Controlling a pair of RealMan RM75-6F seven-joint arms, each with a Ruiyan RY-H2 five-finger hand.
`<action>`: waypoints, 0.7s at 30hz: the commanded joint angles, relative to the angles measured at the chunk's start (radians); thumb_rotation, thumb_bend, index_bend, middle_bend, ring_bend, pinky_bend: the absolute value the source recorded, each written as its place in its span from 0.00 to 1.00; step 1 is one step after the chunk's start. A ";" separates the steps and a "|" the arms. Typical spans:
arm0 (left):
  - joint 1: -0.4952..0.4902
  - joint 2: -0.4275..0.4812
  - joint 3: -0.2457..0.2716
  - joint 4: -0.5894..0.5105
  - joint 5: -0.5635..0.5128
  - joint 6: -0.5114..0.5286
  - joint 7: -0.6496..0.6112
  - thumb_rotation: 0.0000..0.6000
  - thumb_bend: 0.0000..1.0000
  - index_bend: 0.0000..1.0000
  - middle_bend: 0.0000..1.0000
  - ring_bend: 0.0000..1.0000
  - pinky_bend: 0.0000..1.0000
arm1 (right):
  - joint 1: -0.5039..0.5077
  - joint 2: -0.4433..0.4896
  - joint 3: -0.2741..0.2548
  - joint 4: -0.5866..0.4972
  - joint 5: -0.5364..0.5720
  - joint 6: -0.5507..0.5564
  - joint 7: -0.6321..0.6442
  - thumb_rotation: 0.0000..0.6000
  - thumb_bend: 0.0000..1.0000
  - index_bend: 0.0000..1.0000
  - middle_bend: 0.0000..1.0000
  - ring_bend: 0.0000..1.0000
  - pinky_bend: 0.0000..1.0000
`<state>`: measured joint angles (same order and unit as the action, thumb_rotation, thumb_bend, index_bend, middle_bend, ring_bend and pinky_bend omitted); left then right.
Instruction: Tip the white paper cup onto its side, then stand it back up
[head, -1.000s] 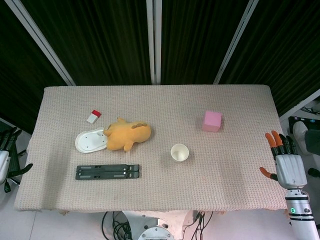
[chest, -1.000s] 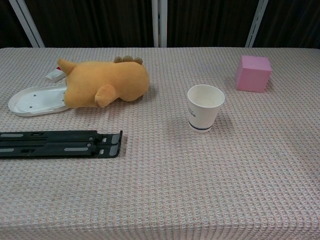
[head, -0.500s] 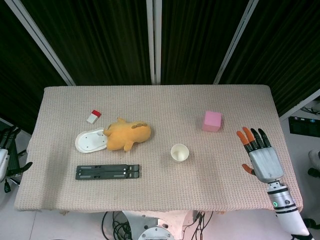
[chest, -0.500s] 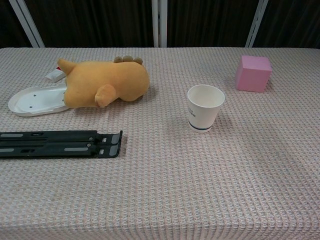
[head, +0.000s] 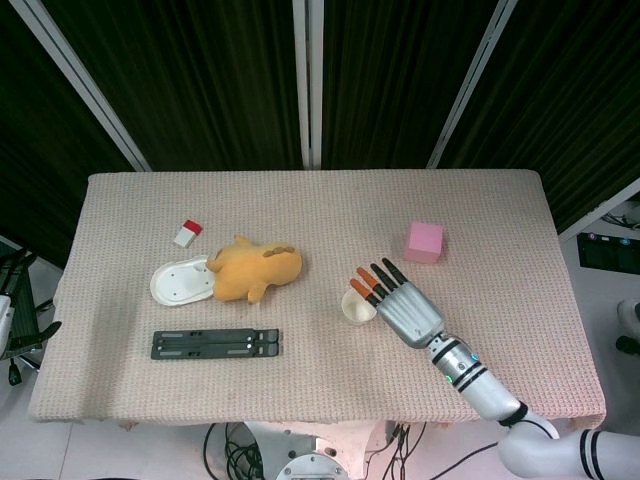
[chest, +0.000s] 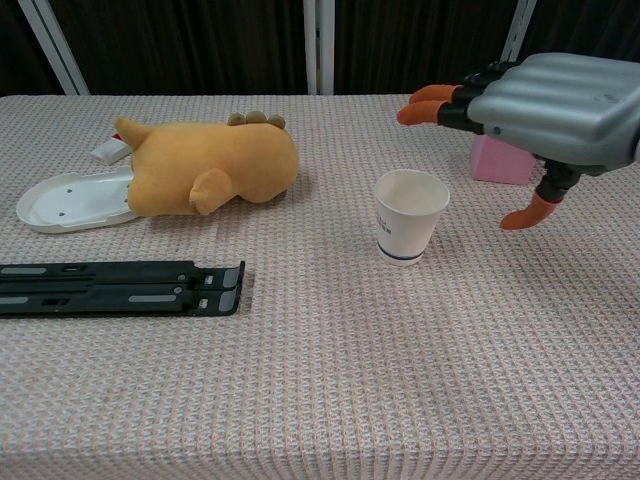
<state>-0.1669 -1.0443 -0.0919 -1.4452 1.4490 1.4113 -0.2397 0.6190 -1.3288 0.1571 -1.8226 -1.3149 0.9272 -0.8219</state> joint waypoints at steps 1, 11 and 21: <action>-0.001 -0.001 -0.001 0.001 -0.001 -0.002 0.000 1.00 0.15 0.03 0.00 0.00 0.00 | 0.063 -0.067 0.020 0.057 0.023 -0.044 -0.017 1.00 0.00 0.00 0.00 0.00 0.00; 0.000 0.000 -0.003 0.004 -0.008 -0.003 -0.007 1.00 0.15 0.03 0.00 0.00 0.00 | 0.147 -0.157 -0.005 0.157 0.112 -0.078 -0.072 1.00 0.01 0.00 0.08 0.00 0.00; 0.001 0.001 -0.002 0.008 -0.006 -0.004 -0.015 1.00 0.15 0.03 0.00 0.00 0.00 | 0.162 -0.185 -0.042 0.176 0.116 -0.012 -0.106 1.00 0.06 0.00 0.34 0.00 0.00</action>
<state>-0.1661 -1.0435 -0.0939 -1.4377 1.4426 1.4070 -0.2547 0.7801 -1.5103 0.1189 -1.6498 -1.1942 0.9085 -0.9264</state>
